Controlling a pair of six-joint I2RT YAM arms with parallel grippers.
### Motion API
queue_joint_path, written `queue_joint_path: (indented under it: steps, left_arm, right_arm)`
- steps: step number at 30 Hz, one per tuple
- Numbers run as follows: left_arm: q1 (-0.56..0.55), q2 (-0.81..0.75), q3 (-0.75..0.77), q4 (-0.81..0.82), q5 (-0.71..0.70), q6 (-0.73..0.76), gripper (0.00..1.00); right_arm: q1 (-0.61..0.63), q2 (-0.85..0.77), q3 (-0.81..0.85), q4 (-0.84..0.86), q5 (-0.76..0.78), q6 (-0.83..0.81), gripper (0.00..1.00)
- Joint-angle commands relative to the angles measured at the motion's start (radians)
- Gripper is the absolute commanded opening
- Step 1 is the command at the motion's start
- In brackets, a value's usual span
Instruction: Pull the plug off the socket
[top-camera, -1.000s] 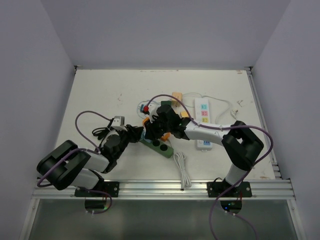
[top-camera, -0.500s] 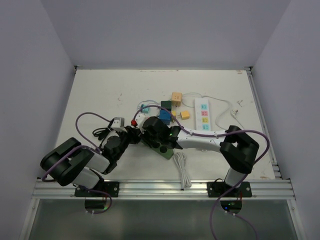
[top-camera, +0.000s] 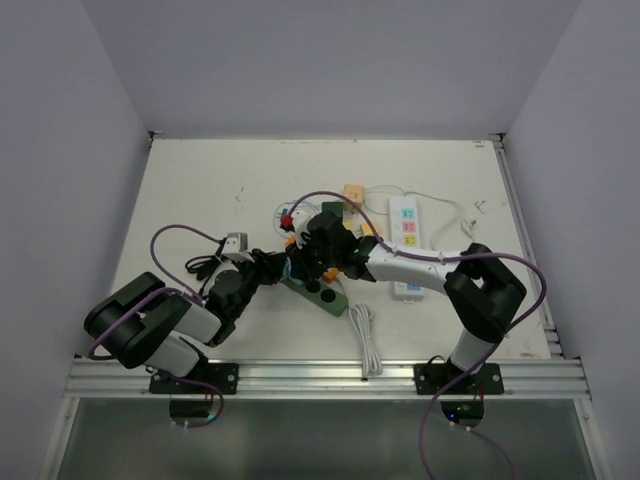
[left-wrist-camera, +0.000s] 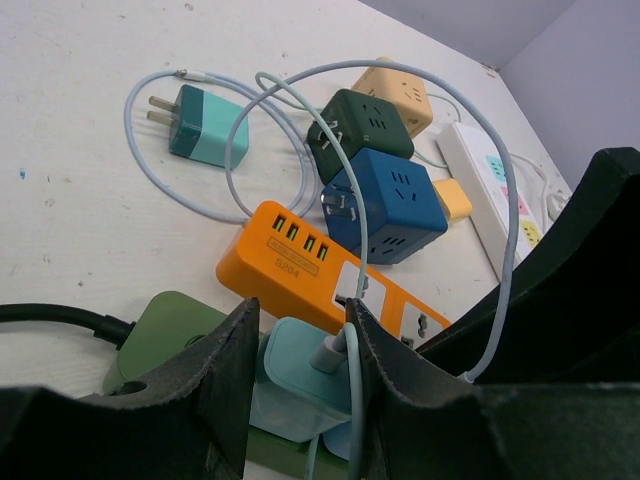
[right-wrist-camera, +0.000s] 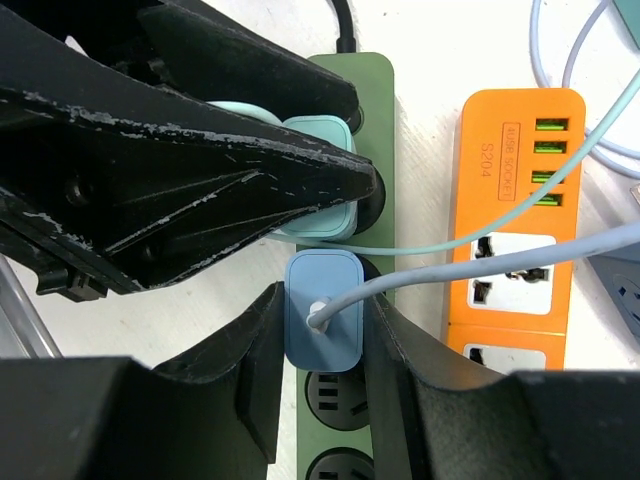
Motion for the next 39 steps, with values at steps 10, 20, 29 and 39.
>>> queue_joint_path:
  steps: [10,20,29,39]
  left_arm:
    - [0.002,0.058,-0.043,-0.261,-0.051,-0.021,0.2]
    - [0.003,0.044,-0.052,-0.268,-0.052,-0.023,0.2]
    - [0.003,0.05,-0.044,-0.275,-0.054,-0.027,0.2]
    - [0.002,0.071,-0.01,-0.321,-0.059,-0.033,0.2]
  right_arm:
    - [0.224,0.01,0.167,-0.12,0.33,-0.069,0.0]
    - [-0.021,-0.062,0.036,0.016,0.019,0.117,0.0]
    - [0.164,-0.015,0.14,-0.118,0.303,-0.028,0.0]
    - [0.183,-0.018,0.196,-0.171,0.408,-0.012,0.0]
